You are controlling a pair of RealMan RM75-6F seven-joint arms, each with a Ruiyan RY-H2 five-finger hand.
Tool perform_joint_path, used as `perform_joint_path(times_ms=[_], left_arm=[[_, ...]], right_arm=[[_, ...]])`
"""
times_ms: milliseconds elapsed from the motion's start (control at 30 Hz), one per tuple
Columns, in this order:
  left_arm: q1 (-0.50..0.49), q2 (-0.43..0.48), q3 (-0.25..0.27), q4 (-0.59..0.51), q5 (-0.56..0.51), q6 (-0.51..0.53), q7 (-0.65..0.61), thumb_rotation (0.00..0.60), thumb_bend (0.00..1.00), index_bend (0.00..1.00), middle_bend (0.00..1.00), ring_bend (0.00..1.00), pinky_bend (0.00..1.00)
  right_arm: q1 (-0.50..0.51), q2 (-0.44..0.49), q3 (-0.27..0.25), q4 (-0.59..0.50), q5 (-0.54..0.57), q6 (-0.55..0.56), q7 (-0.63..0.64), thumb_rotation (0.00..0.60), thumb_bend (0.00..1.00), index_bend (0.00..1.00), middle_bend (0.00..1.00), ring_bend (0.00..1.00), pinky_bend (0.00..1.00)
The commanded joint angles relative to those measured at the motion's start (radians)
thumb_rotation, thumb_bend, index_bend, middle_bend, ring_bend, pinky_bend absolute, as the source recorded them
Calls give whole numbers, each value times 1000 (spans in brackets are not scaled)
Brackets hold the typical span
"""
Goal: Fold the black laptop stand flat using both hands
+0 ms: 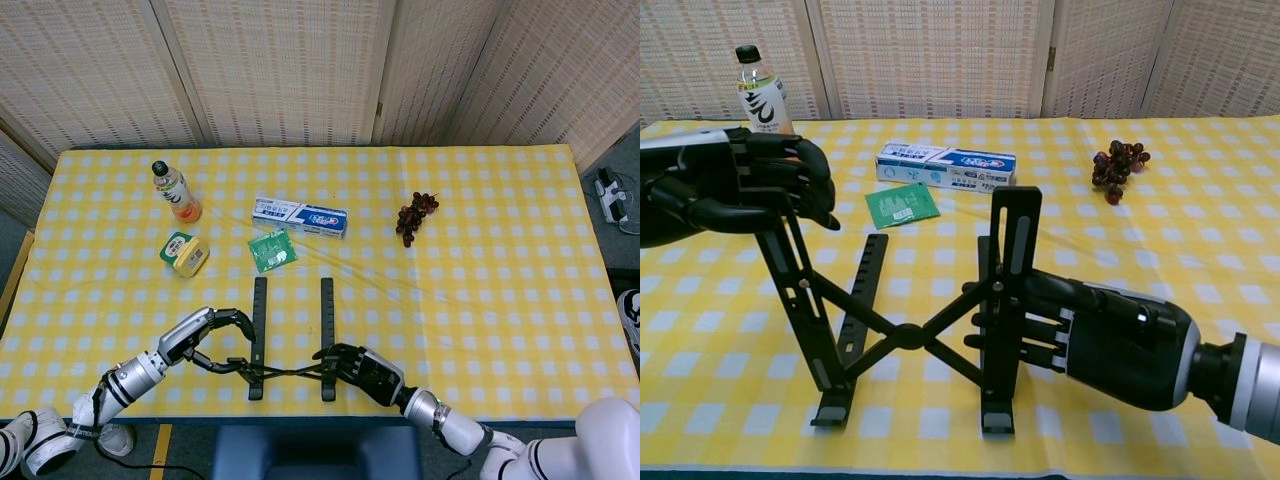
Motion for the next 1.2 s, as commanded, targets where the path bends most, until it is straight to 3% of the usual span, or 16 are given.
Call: perform_joint_path(times_ms=[33, 133, 267, 500, 800, 1200], left_arm=[[1, 1, 1, 1, 1, 1, 1, 600, 225, 443, 481, 405, 290], [8, 0, 2, 3, 4, 10, 20, 600, 225, 423, 478, 368, 288], [17, 5, 5, 4, 13, 23, 56, 600, 225, 400, 452, 328, 282], [25, 24, 18, -3, 42, 37, 137, 600, 223, 345, 395, 270, 250], [37, 49, 39, -12, 63, 26, 285, 600, 218, 186, 261, 165, 196], [64, 25, 30, -85, -12, -74, 608, 600, 218, 171, 249, 177, 203]], right_arm=[[-12, -2, -1, 13, -22, 26, -94, 600, 365, 467, 328, 312, 178], [-27, -7, -1, 34, -62, 71, -242, 600, 366, 450, 291, 260, 112], [-32, 0, -14, 52, -123, 116, -397, 600, 365, 344, 226, 195, 33], [-20, 36, -23, 45, -182, 163, -545, 600, 365, 183, 124, 102, 0], [8, 128, -19, -37, -192, 193, -604, 600, 365, 85, 68, 68, 0], [35, 189, -23, -104, -193, 200, -607, 600, 365, 66, 68, 68, 0]])
